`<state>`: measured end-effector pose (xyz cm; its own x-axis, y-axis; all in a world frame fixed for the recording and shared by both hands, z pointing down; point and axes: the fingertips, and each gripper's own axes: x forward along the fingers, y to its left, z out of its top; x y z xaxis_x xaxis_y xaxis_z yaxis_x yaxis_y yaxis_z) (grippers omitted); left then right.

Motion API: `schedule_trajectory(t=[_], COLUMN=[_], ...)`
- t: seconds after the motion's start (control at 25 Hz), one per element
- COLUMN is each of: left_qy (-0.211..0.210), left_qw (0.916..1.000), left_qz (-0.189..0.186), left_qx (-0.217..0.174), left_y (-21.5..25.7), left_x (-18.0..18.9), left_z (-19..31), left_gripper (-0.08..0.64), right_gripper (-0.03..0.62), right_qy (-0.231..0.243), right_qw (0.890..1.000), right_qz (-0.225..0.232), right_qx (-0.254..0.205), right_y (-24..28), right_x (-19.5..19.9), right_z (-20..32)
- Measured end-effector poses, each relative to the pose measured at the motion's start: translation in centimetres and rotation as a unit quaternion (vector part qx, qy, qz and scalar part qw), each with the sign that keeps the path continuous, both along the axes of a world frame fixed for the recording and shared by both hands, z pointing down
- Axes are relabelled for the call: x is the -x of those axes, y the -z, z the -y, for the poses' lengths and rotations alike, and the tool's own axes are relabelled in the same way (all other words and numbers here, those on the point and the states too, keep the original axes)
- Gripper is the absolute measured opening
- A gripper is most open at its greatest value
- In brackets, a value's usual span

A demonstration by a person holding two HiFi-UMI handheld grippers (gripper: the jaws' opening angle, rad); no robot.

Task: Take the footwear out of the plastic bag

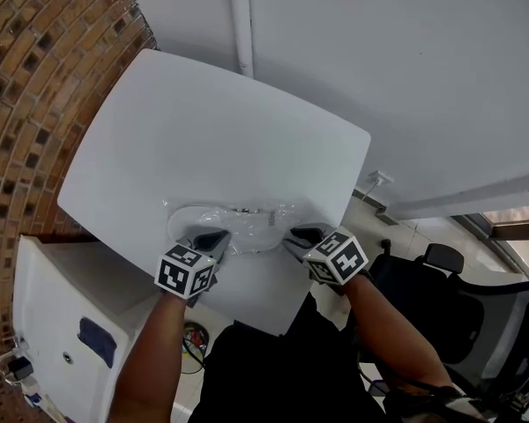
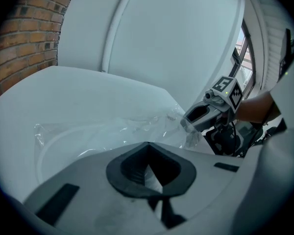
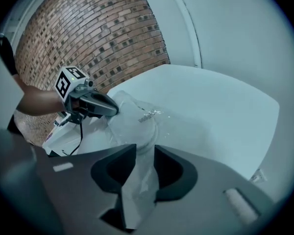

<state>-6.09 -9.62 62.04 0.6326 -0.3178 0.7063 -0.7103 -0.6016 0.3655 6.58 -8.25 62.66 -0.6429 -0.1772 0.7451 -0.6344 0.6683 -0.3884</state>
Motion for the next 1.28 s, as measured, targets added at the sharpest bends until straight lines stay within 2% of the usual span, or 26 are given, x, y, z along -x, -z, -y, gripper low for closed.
schedule_trajectory(t=[0.12, 0.32, 0.44, 0.6, 0.64, 0.72, 0.96, 1.04, 1.08, 1.2, 1.28], left_qy=[-0.001, -0.001, -0.001, -0.002, -0.003, -0.003, -0.005, -0.007, -0.006, 0.004, 0.009], left_qw=[1.0000, 0.9998, 0.9998, 0.9999, 0.9998, 0.9998, 0.9997, 0.9995, 0.9994, 0.9987, 0.9980], left_qz=[-0.009, -0.018, -0.018, -0.016, -0.017, -0.020, -0.024, -0.028, -0.031, -0.049, -0.062], left_qx=[0.002, 0.009, 0.008, 0.003, 0.002, 0.002, -0.006, -0.010, -0.012, -0.012, -0.009], left_y=[0.0, 0.0, 0.0, 0.0, 0.0, 0.0, 0.1, 0.2, 0.2, 0.4, 0.5], left_x=[0.2, 0.3, 0.2, 0.1, 0.1, 0.1, 0.2, 0.4, 0.4, 0.6, 0.7], left_z=[0.0, 0.0, 0.0, 0.0, 0.0, 0.0, -0.2, -0.3, -0.4, -0.5, -0.5], left_gripper=[0.005, 0.005, 0.005, 0.005, 0.005, 0.005, 0.005, 0.005, 0.005, 0.005, 0.005], right_gripper=[0.115, 0.115, 0.120, 0.140, 0.167, 0.172, 0.177, 0.118, 0.101, 0.077, 0.077], right_qy=[-0.013, -0.027, -0.044, -0.068, -0.077, -0.090, -0.099, -0.116, -0.126, -0.151, -0.161], right_qw=[0.999, 0.999, 0.996, 0.991, 0.989, 0.985, 0.977, 0.967, 0.959, 0.931, 0.917], right_qz=[0.030, 0.034, 0.056, 0.059, 0.064, 0.079, 0.110, 0.134, 0.157, 0.237, 0.265], right_qx=[0.007, 0.019, 0.050, 0.094, 0.104, 0.122, 0.153, 0.180, 0.198, 0.234, 0.249], right_y=[0.6, 0.2, 0.2, -0.3, -0.4, -0.3, -0.2, -0.3, -0.2, 0.9, 0.9], right_x=[0.3, 0.6, 1.0, 1.2, 1.1, 1.1, 1.7, 1.3, 1.2, 1.0, 1.1], right_z=[0.5, 1.3, 1.8, 2.1, 2.2, 2.2, 1.8, 1.4, 1.2, 0.8, 0.5])
